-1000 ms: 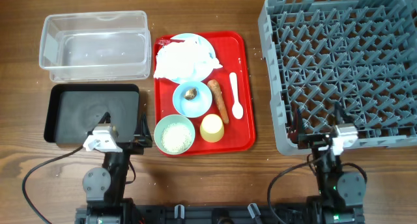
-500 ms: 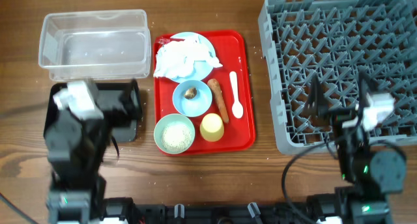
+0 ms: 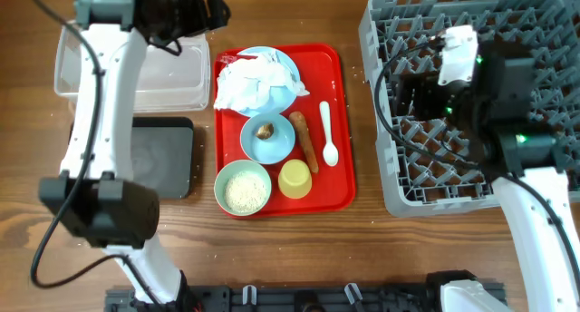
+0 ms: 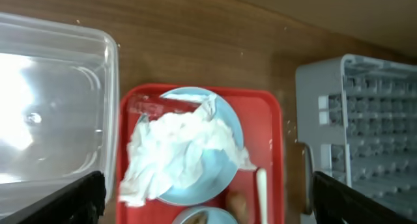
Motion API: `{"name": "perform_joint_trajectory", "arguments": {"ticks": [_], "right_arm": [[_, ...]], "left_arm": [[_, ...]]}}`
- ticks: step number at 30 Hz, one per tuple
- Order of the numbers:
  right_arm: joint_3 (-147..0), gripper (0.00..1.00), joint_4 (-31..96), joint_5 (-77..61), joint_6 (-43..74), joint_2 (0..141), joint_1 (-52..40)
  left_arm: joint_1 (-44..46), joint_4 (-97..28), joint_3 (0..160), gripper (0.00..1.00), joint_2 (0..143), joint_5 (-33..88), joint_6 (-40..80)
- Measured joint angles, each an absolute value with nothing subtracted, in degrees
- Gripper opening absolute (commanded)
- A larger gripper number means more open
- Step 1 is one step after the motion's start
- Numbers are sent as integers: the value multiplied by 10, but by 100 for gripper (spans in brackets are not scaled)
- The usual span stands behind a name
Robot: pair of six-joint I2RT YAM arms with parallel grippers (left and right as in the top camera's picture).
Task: Sort waste into correct bins and load items into the dishwasher rack
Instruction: 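Reach the left gripper to the white tissue on the blue plate and grasp it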
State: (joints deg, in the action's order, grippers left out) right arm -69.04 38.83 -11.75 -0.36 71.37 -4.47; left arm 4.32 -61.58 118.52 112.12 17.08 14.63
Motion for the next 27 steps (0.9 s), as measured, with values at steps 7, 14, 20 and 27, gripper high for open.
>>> {"name": "perform_joint_trajectory", "arguments": {"ticks": [7,14,20,27], "right_arm": [[-690,100,406,-127,-4,730,-45],[-691,100,445,-130,-4,730,-45],[-690,100,451,-131,-6,734,-45],[-690,100,464,-131,-6,751,-45]], "left_arm": [[186,-622,1194,93,1234,-57,411],[197,-588,1194,100,1357,-94,596],[186,-559,1195,91,1402,-96,608],[185,-596,1201,4,1408,-70,611]]}}
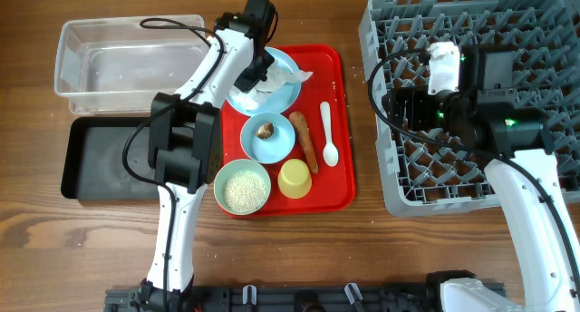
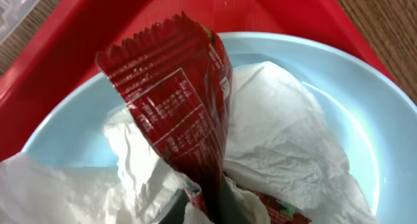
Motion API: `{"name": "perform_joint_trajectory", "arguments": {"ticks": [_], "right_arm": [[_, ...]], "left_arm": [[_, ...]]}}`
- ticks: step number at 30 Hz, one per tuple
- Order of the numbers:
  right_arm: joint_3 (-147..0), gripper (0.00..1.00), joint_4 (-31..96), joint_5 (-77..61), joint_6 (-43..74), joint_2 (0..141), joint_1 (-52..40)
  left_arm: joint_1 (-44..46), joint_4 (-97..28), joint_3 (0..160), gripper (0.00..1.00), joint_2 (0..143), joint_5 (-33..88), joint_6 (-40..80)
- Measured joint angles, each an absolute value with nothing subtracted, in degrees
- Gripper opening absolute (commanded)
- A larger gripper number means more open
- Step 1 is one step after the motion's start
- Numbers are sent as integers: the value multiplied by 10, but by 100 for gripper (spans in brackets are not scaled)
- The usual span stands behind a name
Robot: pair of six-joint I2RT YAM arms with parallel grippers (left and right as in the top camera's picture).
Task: Sort waste into correct bins and load items into the dishwasher rack
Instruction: 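Reach the left gripper to the white tissue on the blue plate and grasp it, then carry the tissue with the left gripper into the clear plastic bin and release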
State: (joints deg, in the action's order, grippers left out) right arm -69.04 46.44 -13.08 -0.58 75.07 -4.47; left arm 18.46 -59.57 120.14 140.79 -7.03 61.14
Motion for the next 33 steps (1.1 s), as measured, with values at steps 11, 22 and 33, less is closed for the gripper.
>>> {"name": "perform_joint_trajectory", "arguments": {"ticks": [11,22,33], "right_arm": [[-690,100,462,-131,-6,751,-45],[-690,100,452,-131,-6,752,-45],[-690,100,452,-131,-6,752,-45]], "left_arm": [[122,-605,1267,4,1213,65,487],[-63,-643,1272,68,1236,-47,263],[-90,-647,1269,99,1270,-3,180]]}}
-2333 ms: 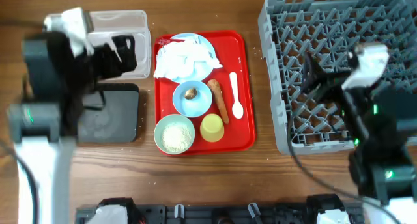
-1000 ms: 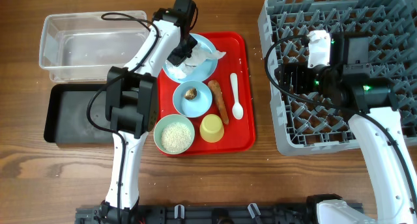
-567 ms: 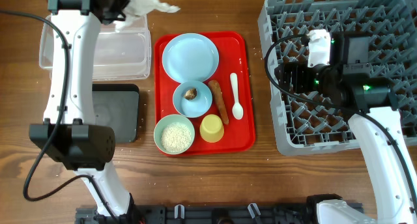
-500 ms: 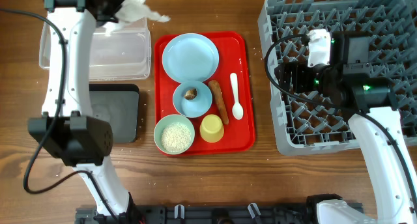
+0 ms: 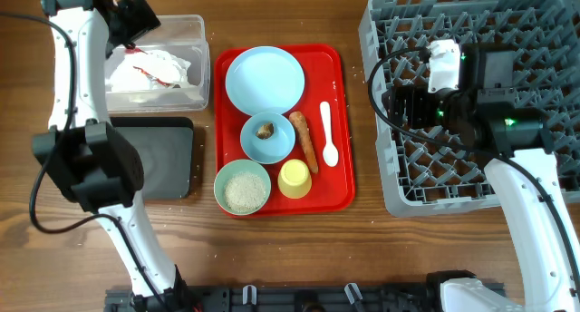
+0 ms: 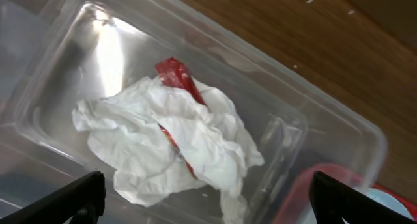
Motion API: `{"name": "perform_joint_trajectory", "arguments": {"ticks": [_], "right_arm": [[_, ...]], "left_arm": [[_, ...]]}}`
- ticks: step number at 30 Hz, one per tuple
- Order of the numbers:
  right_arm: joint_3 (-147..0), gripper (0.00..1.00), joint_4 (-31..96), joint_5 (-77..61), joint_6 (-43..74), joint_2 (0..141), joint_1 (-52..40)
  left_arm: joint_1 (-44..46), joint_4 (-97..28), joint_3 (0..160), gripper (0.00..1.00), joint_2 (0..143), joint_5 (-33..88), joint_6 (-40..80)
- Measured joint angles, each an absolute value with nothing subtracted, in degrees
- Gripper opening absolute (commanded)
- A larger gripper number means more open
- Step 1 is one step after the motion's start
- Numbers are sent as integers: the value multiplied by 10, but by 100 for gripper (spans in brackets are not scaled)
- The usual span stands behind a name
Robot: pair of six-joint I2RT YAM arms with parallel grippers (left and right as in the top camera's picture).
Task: Sort waste into correct bins and load items into the dishwasher rack
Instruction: 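Carry the tissue with the left gripper into the clear plastic bin and release, then grasp the blue bowl holding the brown shell with the left gripper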
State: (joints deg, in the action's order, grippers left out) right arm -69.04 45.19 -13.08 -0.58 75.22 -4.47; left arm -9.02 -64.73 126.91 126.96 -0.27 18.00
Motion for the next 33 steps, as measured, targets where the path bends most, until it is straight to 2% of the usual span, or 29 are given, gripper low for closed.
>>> {"name": "perform_joint_trajectory", "arguments": {"ticks": [3,4,8,9,12,17,21,25,26,31,33], "right_arm": [[-690,100,452,-131,-6,752,-45],[-690,100,452,-131,-6,752,-45],[-690,100,450,-131,-6,754,-45],[-690,100,450,-131,-6,754,-45],[-690,100,450,-131,-6,755,-45],[-690,100,450,-131,-6,755,-45],[-690,100,451,-131,-6,755,-45],[-690,100,452,-131,-6,755,-45],[-690,100,452,-131,-6,755,-45],[-690,100,461,-131,-6,755,-45],[-690,100,463,-131,-6,755,-45]], "left_arm": [[-69,-673,1269,99,1217,58,146],[-53,-696,1269,91,1200,73,142],[68,-864,1258,91,1178,106,141],[90,-874,1250,91,1178,109,143],[157,-873,1189,89,1178,88,169],[243,-774,1079,86,1181,69,165],[330,-675,1034,60,1181,51,132],[352,-617,962,50,1181,41,141],[351,-601,947,45,1181,39,141],[351,-556,892,31,1181,11,160],[351,-533,871,15,1181,5,166]]}}
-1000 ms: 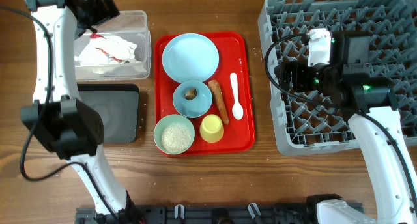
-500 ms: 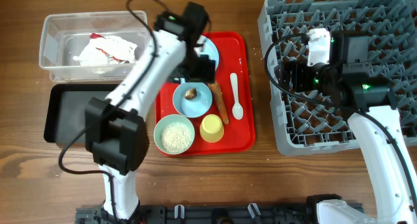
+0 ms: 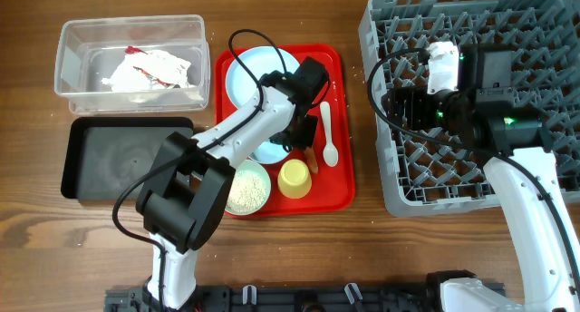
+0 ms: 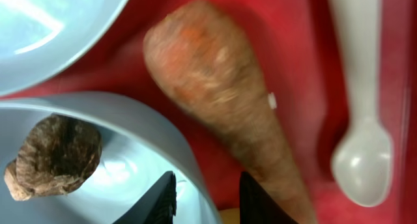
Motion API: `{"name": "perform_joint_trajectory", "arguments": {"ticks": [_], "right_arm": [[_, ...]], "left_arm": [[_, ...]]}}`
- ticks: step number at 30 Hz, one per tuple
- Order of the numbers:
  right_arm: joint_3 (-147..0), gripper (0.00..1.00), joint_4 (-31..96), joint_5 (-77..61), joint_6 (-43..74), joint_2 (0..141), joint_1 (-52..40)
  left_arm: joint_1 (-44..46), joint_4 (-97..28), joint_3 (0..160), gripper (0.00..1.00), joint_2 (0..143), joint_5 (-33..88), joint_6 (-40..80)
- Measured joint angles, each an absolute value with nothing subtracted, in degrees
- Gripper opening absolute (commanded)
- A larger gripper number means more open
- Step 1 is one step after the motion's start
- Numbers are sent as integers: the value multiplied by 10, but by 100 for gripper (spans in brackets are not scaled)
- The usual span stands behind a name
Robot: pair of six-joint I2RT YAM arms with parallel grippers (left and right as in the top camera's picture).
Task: Sort waste into correct bins and load items into the dishwasher rack
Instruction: 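Grasp the blue bowl holding the brown shell with the left gripper, then tip the blue bowl over the black tray to dump the shell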
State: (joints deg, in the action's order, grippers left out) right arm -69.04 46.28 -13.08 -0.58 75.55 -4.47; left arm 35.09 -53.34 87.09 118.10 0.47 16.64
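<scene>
On the red tray (image 3: 340,190), my left gripper (image 4: 207,198) is down at the small blue bowl (image 4: 117,172). One finger is inside its rim and one outside, shut on the wall. A brown lump (image 4: 55,155) lies in the bowl. The carrot (image 4: 228,100) lies just right of it, then the white spoon (image 4: 361,152). From overhead, the left gripper (image 3: 290,135) covers most of that bowl. The crumpled tissue and red wrapper (image 3: 145,69) lie in the clear bin (image 3: 131,99). My right gripper (image 3: 399,103) hangs over the grey dishwasher rack (image 3: 544,40); its jaws are too dark to read.
The tray also holds a bare large blue plate (image 3: 245,72), a yellow cup (image 3: 294,178) and a bowl of rice (image 3: 243,187). A black bin (image 3: 127,158) sits below the clear bin at the left. The rack fills the right side.
My left gripper was open above the clear bin with the tissue and wrapper lying in it. Now it is on the tray, shut on the small blue bowl's rim. The right arm is unchanged.
At first the tissue and wrapper lay on the large plate, with my left gripper open near the clear bin. Then the gripper was down at the wrapper on the plate. Later both lay in the clear bin and the plate was bare. Now the gripper holds the small bowl's rim.
</scene>
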Motion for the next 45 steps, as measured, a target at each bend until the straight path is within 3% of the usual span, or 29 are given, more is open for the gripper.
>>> {"name": "perform_joint_trajectory", "arguments": {"ticks": [1,8,15,18,23,31,37,41,45], "right_arm": [[-690,100,463,-131,-6,755,-45],[-690,100,463,-131,-6,755,-45],[-690,100,455,-131,-6,755,-45],[-690,100,452,-131,-6,755,-45],[-690,100,452,-131,-6,756,-45],[-690,100,463,-131,-6,756,-45],[-690,100,467,-131,-6,756,-45],[-690,100,469,-131,-6,756,-45],[-690,100,472,-131,-5,757,-45]], "left_arm": [[351,-528,861,4,1181,2,168],[351,-557,882,4,1179,-12,171],[298,-758,1158,4,1124,2,170],[184,-823,1171,4,1064,25,168],[-83,-883,1125,4,1059,201,45],[-374,-751,822,4,1063,502,-161],[-512,-702,734,4,1063,674,-177],[-524,-707,734,4,1063,745,-178],[-511,-642,733,4,1068,712,-178]]}}
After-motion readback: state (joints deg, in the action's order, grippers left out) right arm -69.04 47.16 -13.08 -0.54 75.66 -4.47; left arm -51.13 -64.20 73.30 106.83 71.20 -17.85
